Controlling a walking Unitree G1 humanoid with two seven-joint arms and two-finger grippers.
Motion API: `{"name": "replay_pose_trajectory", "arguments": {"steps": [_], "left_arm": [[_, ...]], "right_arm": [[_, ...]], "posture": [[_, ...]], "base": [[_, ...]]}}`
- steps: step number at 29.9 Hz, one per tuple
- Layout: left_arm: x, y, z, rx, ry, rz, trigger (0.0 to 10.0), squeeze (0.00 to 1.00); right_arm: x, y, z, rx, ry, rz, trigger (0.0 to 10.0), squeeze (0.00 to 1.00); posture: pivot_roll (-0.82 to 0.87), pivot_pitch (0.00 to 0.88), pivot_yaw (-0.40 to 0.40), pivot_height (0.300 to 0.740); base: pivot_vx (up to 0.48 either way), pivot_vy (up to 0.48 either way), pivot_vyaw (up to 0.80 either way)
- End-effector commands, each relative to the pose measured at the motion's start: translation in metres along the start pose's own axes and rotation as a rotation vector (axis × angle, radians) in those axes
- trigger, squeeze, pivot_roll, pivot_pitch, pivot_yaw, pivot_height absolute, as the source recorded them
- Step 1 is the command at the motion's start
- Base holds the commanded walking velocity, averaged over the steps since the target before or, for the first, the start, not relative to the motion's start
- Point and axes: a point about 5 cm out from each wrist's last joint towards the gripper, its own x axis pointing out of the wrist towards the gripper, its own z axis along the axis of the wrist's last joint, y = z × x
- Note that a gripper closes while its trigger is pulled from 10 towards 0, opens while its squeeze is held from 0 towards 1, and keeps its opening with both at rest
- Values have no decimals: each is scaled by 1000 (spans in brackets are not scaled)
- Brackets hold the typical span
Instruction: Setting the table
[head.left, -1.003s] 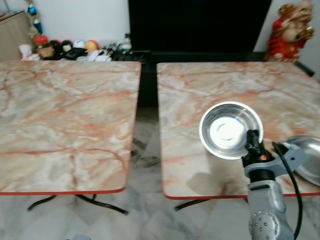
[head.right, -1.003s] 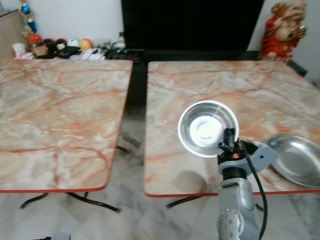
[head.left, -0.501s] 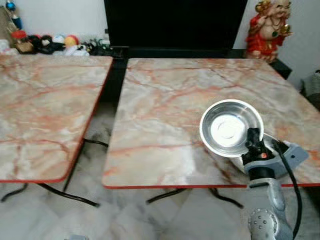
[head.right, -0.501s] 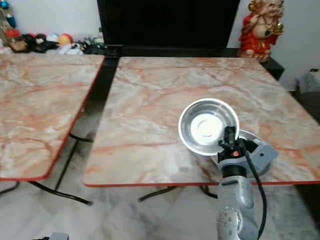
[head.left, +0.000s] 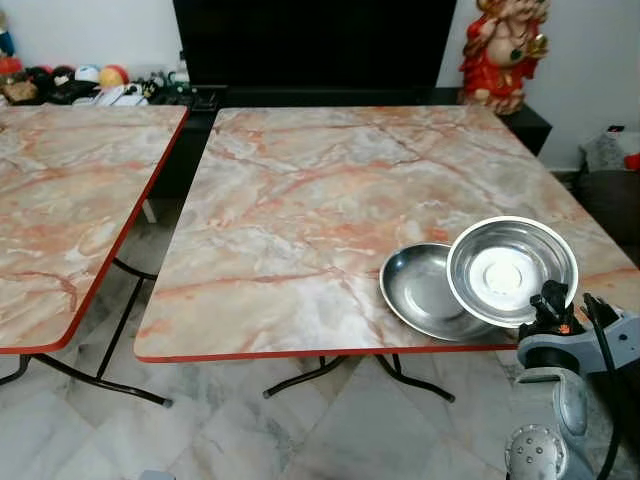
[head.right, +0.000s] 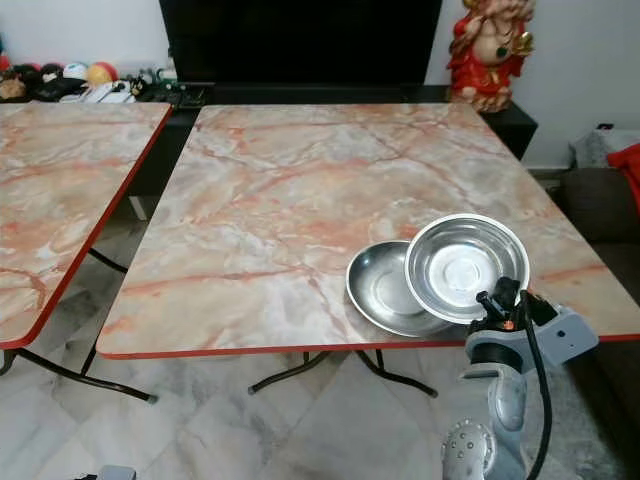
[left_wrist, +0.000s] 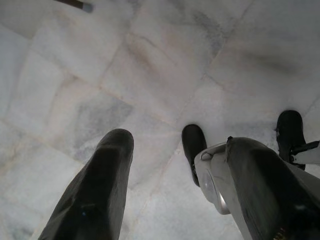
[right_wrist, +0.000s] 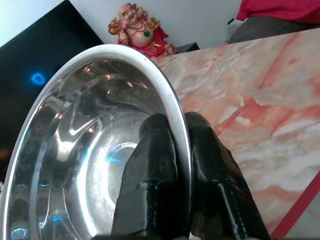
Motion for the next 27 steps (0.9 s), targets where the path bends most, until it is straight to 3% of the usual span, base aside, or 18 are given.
{"name": "replay_pose_trajectory", "arguments": {"steps": [1,10,14,27], "left_arm": [[-3,5,-8,12,31,10,10000,0],[-3,4,-9,28,34,-1,10000,0],[-3,3,-9,31,35,-6,10000,0],[-3,2,-11,41,37,-20,10000,0]], "right_arm": [[2,8,-4,-4,15,17,10000,0],[9,27,-17,-81,111,41,10000,0],[14,32,-19,-58,138,17,10000,0],[18,26,-31,-55,216,-112,10000,0]], "posture": [[-69,105,-4,740],[-68,111,1,740],[-68,110,1,740],[-63,115,2,740]], "base": [[0,0,0],[0,0,0],[0,0,0],[0,0,0]]}}
